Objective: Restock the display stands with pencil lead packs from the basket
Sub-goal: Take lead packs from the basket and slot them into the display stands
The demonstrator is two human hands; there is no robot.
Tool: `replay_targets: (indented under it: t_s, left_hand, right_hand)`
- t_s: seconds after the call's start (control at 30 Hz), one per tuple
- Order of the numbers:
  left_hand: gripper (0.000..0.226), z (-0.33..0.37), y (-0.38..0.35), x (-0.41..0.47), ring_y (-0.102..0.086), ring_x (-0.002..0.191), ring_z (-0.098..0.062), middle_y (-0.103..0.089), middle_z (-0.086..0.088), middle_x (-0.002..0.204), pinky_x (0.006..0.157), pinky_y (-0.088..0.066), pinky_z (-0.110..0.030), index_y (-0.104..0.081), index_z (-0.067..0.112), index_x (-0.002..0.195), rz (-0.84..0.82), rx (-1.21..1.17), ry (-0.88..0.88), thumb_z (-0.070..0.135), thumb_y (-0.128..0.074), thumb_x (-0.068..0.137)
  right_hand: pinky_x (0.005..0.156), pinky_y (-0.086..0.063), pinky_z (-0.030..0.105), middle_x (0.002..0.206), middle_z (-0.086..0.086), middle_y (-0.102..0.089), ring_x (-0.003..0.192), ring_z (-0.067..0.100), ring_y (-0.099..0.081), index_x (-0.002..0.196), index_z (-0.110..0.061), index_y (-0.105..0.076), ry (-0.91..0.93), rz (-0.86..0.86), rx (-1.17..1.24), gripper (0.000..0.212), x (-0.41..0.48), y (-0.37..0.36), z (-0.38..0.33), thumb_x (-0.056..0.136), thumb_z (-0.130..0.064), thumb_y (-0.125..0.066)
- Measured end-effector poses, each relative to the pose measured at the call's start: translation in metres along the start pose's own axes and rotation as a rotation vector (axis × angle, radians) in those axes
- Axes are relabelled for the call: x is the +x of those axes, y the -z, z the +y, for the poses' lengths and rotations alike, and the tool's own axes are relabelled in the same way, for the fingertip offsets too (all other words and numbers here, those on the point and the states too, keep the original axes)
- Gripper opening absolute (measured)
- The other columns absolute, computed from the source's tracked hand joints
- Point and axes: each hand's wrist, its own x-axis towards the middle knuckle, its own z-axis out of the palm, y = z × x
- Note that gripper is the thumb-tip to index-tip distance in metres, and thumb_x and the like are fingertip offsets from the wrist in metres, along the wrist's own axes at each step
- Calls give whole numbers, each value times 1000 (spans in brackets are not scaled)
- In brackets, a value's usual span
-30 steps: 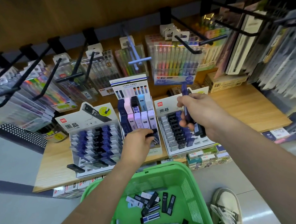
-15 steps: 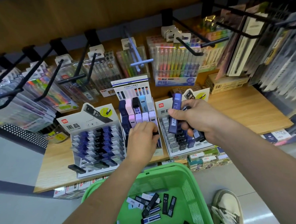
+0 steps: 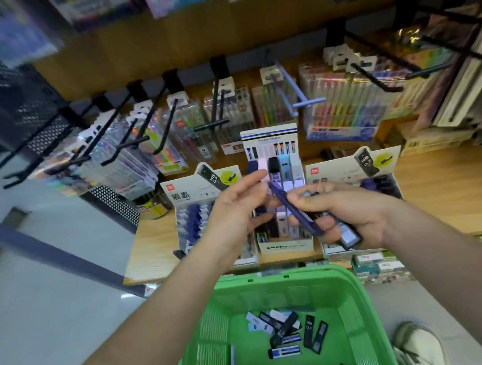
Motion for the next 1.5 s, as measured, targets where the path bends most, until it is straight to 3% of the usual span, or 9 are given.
replay_targets:
  t_s: [0.13,0.27,0.37,0.57,0.7,0.9,1.1,1.27,1.5]
  left_hand:
    - [14,18,32,-15,-66,64,-12,-72,-7,75,63,-53,-19,-75,14,86,23,88,-73,21,-66,78]
    - [14,21,63,-23,-51,53,-8,-64,1,59,51,-45,-16,-76,21,71,217,306,-178,22,-70,83]
    - [8,22,79,-33,-53,50,-7,-65,0,59,48,-45,-16,-76,18,74,250,287,-160,23,-73,80]
    - [23,46,111,-46,-69,65,-13,-74,-7,78,61,-55,-18,-78,17,86,-69,241,25,19,-75,63]
    - [13,56,131,-47,-68,59,-11,-73,-6,69,57,-53,-16,-74,15,82,97,492,-34,13,-77,70]
    - [10,46,179,-35,-59,67,-6,-62,18,66,68,-43,-20,-76,21,88,326,1280,-183,13,-73,83]
    - [11,2,177,-19,-64,87,-19,-72,1,88,82,-50,-30,-75,16,94,256,1411,-181,15,-70,84]
    - [14,-28,175,-12,-63,90,-21,-73,-2,95,81,-48,-30,-76,13,96,172,1415,-125,13,-66,87]
    - [19,-42,174,-7,-62,99,-16,-72,1,107,76,-36,-14,-74,17,106,193,1440,-103,17,-62,91]
  right_hand:
    - [29,-27,11,66,5,-58,35,-1,-30,111,-9,-69,-74,-206,15,39,11,-21,4,79,-29,-62]
    - [30,-26,11,70,11,-63,35,2,-31,92,-11,-66,-85,-191,21,27,17,-31,5,76,-34,-65]
    - [30,-30,13,75,18,-66,35,5,-33,93,-10,-68,-73,-182,-53,20,22,-40,9,77,-22,-67]
    - [32,-32,15,69,17,-64,37,7,-36,91,-15,-63,-40,-78,-77,22,39,-58,19,73,-24,-71]
    - [32,-31,15,66,9,-64,38,7,-38,103,-10,-64,-16,90,-58,33,54,-71,26,80,-32,-71]
    - [41,-48,24,69,10,-53,46,16,-49,102,-3,-58,-14,261,182,14,59,-65,27,93,1,-48]
    - [47,-54,27,71,18,-68,54,21,-65,111,-4,-61,-28,311,248,18,61,-64,29,97,-1,-51]
    - [32,-41,19,77,16,-72,48,17,-60,113,-10,-61,-42,321,186,16,60,-66,27,99,-13,-55]
    - [30,-36,18,81,15,-73,46,15,-55,115,-5,-61,-41,361,134,19,55,-61,28,98,-12,-55]
